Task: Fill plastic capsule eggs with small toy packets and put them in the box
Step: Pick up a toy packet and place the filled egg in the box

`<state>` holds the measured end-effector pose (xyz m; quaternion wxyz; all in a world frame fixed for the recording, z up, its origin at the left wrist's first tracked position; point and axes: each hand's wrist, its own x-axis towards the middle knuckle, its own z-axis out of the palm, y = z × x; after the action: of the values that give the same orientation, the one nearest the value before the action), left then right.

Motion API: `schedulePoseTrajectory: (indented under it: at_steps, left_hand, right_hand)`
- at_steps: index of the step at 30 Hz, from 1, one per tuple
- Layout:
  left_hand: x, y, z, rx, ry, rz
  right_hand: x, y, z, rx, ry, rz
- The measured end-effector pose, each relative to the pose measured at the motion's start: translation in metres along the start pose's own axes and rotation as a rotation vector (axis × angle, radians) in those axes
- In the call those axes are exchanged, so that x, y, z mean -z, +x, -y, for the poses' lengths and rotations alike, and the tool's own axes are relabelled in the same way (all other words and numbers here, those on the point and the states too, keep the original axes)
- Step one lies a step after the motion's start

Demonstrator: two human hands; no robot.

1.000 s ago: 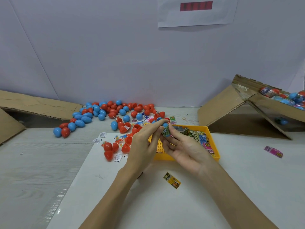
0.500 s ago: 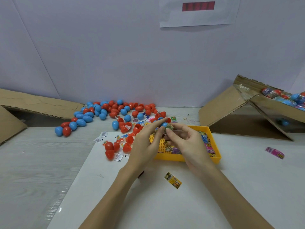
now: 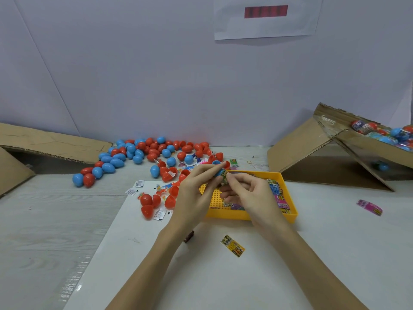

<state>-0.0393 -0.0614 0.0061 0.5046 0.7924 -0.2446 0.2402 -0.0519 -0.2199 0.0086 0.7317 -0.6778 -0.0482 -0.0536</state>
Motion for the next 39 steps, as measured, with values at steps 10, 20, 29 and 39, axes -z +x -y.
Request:
schedulePoseTrajectory:
  at_steps: [10, 20, 29, 39]
  left_hand:
    - [-0.001, 0.001, 0.002, 0.156, -0.083, -0.054]
    - [-0.009, -0.003, 0.004, -0.043, 0.041, 0.070]
    - [-0.009, -0.007, 0.019, -0.064, 0.379, 0.110]
    - [-0.008, -0.007, 0.022, -0.011, 0.366, 0.153]
  right_hand:
    - [0.002, 0.001, -0.001, 0.098, -0.140, -0.014]
    - [0.005, 0.003, -0.007, 0.087, -0.368, -0.125]
    - [0.014, 0.002, 0.003, 0.045, -0.419, -0.009]
    - [0.115, 0.084, 0.102, -0.004, 0.790, -0.353]
